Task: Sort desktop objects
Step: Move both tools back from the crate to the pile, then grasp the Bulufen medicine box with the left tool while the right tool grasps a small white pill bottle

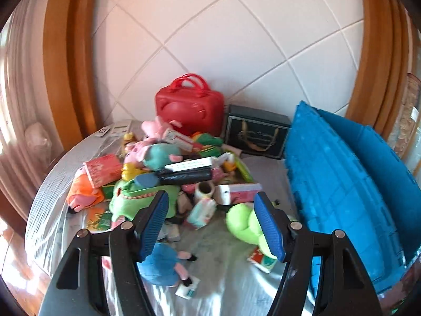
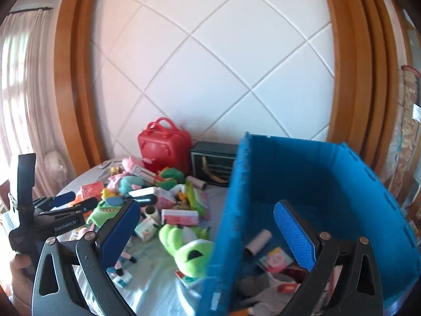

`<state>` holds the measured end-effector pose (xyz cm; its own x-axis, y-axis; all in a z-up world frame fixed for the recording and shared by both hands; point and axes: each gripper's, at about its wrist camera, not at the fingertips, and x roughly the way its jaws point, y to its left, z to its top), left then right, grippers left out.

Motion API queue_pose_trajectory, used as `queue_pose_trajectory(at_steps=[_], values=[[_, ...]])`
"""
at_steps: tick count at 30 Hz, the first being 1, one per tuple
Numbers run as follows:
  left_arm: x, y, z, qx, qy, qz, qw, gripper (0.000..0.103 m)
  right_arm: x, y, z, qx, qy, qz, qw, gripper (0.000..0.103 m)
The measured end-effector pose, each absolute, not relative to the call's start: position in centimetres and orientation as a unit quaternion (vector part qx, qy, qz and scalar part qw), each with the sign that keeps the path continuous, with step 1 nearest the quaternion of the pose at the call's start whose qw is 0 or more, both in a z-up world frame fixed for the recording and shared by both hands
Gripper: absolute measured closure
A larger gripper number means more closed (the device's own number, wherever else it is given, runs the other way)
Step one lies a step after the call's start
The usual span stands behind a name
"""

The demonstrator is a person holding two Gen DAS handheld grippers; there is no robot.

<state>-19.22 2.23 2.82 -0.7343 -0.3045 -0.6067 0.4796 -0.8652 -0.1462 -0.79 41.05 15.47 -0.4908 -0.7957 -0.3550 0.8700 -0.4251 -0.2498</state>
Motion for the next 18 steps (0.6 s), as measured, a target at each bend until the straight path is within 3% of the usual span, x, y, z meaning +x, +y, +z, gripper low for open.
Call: queue_pose_trajectory(at_steps=[2,4,13,18], values=[[-17.6,-1.4,1.1,0.308,0.148,-0.909,0.238,0.036,0.7,38.9,14.2,0.085,0.217,-0.792,0.565,0.000],[-16.1,-5.0,-0.8,0.322,0.142,-0.899,0.261,0.036,2.2,36.6,12.4,0.097,0.226,-0.779,0.577,0.000],[-9.8,-21.0,-12.4,0.414,0.166,-0.827,0.342,0.036,3.8,28.6,0.5,0.201,0.305,-0.756,0.544,0.000],[-9.9,-25.8,-18.9,0.461,0.206,-0.802,0.318,0.036,2.8,27.1,-5.4,0.266,0.331,-0.745,0.514,0.000]])
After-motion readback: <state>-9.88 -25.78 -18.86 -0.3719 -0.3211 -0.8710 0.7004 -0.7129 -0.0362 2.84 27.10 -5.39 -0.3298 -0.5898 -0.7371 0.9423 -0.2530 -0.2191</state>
